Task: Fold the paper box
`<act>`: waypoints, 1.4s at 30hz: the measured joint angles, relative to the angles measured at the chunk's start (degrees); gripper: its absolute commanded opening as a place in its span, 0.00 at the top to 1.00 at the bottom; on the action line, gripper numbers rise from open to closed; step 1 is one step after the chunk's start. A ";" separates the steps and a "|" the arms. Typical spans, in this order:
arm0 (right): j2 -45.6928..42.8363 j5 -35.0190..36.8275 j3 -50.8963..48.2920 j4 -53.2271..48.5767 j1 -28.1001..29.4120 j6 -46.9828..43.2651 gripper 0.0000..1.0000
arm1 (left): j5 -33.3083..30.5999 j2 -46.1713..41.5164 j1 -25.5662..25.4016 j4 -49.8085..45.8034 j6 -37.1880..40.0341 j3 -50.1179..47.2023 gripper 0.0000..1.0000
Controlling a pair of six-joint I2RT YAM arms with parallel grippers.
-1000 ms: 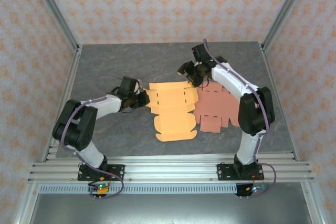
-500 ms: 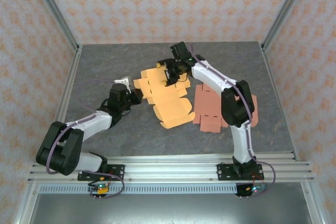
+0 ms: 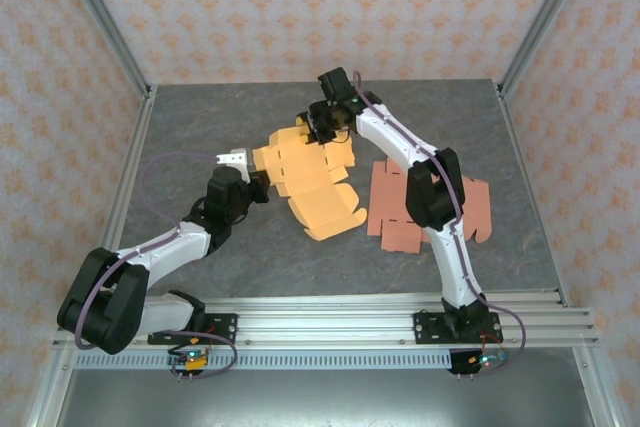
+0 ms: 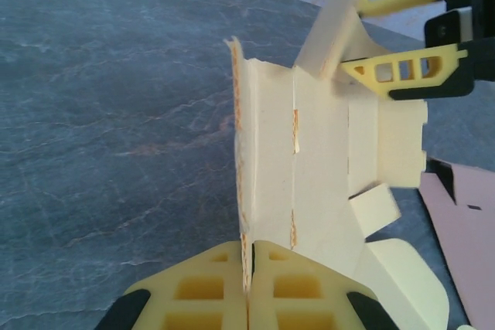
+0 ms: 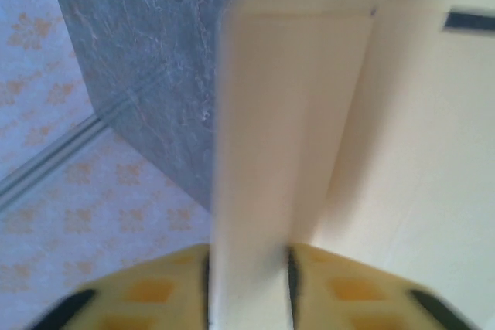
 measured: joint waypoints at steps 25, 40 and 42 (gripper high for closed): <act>-8.11 -3.08 -33.48 39.32 -2.27 -8.15 0.99 | -10.95 0.52 0.04 -8.13 -2.91 0.87 0.20; -14.12 -8.09 -44.26 56.85 -3.19 -6.12 1.00 | -13.97 10.64 0.07 3.10 1.18 -1.88 0.20; -15.15 -8.81 -46.58 59.43 -3.23 -7.19 1.00 | -13.94 11.89 0.07 3.34 1.60 -1.27 0.21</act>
